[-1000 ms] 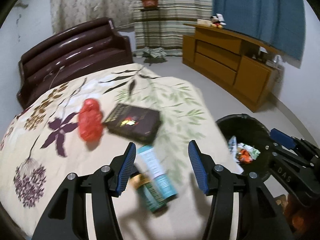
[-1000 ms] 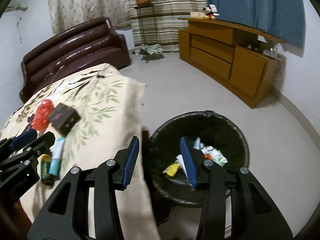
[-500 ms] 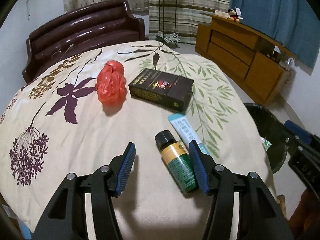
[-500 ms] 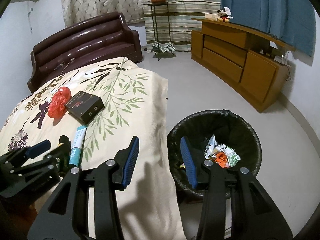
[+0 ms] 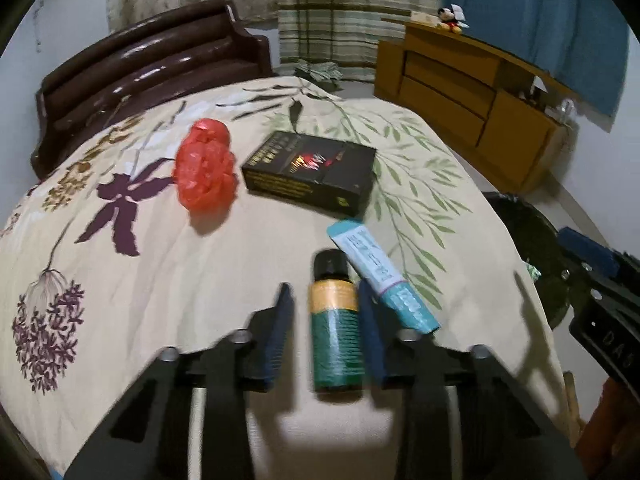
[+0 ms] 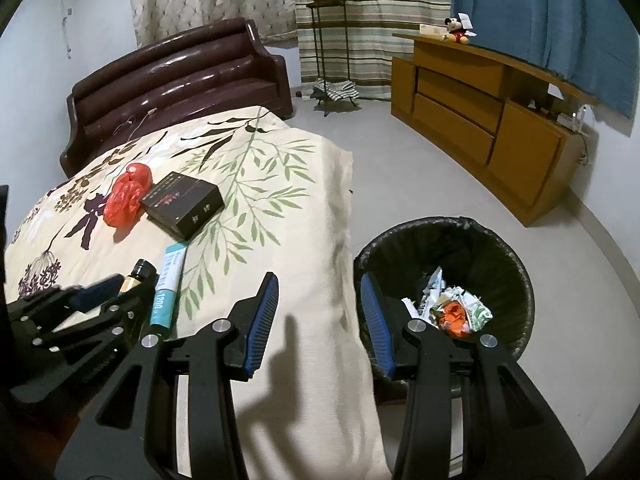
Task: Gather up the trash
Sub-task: 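Grasp the green bottle with the left tool while the right tool grasps the teal toothpaste tube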
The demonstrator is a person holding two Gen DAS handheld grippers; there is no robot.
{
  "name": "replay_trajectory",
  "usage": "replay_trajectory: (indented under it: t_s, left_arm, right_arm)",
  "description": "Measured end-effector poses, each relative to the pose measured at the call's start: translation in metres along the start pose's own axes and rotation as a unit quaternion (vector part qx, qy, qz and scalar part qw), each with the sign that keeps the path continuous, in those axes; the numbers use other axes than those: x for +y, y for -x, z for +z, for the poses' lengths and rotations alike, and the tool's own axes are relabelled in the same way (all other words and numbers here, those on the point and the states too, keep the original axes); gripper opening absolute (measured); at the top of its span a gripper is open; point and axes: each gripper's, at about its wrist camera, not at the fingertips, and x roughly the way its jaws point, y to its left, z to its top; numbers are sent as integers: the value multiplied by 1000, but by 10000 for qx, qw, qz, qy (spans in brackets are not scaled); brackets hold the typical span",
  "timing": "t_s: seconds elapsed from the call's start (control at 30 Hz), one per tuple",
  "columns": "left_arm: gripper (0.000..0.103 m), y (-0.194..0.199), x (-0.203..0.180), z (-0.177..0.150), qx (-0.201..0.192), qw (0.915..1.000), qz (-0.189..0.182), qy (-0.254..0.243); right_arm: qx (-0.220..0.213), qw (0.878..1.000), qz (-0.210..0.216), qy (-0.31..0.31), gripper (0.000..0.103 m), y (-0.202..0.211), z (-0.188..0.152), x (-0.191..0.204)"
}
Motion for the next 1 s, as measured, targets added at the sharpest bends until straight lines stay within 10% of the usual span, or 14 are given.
replay_trajectory:
  t_s: [1.0]
  left_arm:
    - [25, 34, 135, -17, -364, 9932, 646, 895]
  right_arm:
    - [342, 9949, 453, 839, 40, -25, 3, 102]
